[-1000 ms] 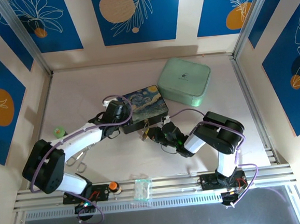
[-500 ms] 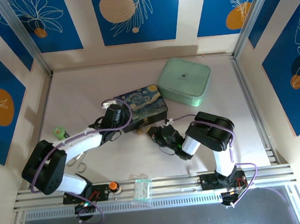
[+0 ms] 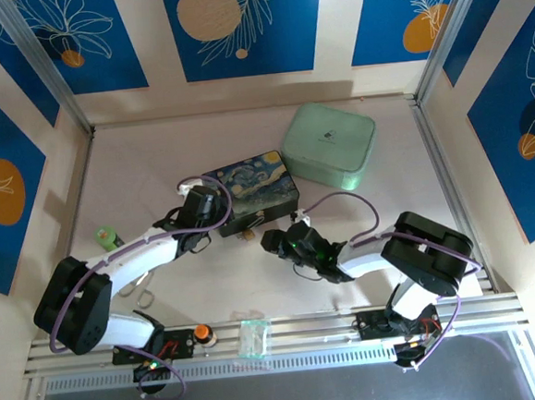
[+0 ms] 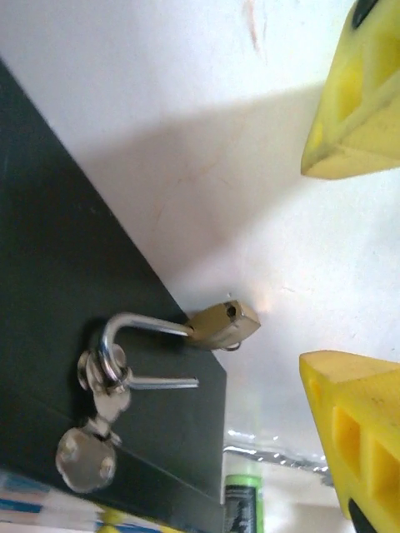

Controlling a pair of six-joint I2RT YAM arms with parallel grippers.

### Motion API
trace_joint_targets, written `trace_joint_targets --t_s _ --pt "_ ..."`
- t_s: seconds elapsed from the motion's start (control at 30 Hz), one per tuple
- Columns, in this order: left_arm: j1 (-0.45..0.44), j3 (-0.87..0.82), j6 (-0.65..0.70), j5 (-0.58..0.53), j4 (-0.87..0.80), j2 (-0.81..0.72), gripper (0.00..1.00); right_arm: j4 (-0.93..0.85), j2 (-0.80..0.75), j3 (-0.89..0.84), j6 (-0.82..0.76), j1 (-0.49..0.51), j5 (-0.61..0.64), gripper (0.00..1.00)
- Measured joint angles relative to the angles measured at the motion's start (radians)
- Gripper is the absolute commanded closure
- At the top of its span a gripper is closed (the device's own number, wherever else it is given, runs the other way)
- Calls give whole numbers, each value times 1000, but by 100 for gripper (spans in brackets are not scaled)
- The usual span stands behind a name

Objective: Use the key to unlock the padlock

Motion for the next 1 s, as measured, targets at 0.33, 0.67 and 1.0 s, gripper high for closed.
trace_joint_targets --t_s 0.33,0.67,1.0 --pt "10 58 3 9 -84 23 12 -314 101 298 -292 33 -3 38" --pt "24 106 19 23 -59 94 12 -456 233 436 -330 61 118 40" --pt "26 93 18 27 -21 98 15 -546 315 543 -317 74 230 55"
